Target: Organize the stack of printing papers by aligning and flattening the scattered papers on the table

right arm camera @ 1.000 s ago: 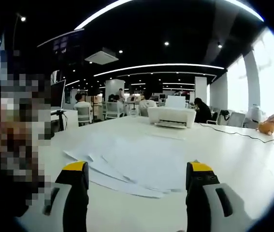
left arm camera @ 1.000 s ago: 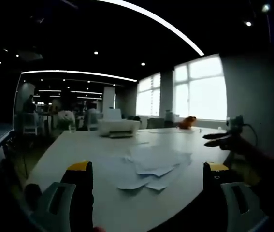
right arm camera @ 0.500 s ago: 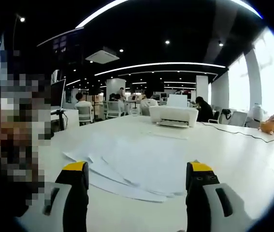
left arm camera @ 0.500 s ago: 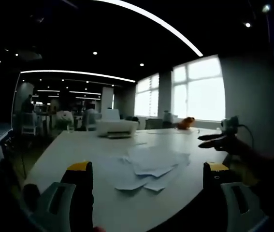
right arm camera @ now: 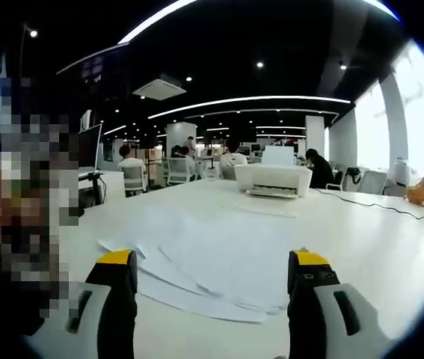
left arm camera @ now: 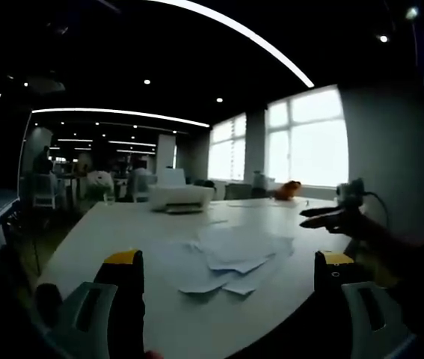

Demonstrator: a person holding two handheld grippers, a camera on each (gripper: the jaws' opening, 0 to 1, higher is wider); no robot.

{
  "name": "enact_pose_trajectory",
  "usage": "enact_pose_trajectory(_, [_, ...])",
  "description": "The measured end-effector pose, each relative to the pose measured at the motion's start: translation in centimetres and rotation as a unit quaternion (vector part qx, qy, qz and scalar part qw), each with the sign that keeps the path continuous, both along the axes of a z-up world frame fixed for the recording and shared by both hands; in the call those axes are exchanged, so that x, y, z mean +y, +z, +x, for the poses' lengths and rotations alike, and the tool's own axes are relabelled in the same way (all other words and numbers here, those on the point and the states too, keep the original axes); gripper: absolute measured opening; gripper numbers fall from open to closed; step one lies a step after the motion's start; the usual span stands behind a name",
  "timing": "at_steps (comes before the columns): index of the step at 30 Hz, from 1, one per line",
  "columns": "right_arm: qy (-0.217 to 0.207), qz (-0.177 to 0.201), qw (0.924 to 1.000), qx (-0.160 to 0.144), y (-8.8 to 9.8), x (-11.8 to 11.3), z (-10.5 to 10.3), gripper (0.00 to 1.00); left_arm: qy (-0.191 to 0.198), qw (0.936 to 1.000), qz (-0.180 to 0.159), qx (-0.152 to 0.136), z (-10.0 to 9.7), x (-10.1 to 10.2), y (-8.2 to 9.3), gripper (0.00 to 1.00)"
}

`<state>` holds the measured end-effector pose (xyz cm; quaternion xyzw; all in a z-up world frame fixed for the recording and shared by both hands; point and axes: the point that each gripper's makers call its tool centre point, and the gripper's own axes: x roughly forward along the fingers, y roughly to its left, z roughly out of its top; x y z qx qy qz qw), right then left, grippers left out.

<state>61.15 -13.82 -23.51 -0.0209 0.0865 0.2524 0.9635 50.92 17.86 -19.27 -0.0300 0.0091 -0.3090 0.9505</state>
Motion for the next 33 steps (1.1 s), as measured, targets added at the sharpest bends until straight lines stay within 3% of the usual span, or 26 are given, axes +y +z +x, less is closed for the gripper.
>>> enact_pose_trajectory(8, [0.008,-0.018,0.9997,0.016,-1.2,0.2,1.1,0.78,0.003,1.0,0.0,-0.001,0.0,0.4,0.2,0.97])
enact_pose_trajectory(22, [0.019,-0.021,0.9996,0.006,0.6,1.9,2.5,0.78,0.004,1.0,0.0,-0.005,0.1,0.5,0.8,0.97])
enact_pose_trajectory(33, [0.031,-0.016,0.9994,0.007,0.7,3.5,3.2,0.78,0.005,0.9999,0.002,-0.009,-0.1,0.6,1.0,0.97])
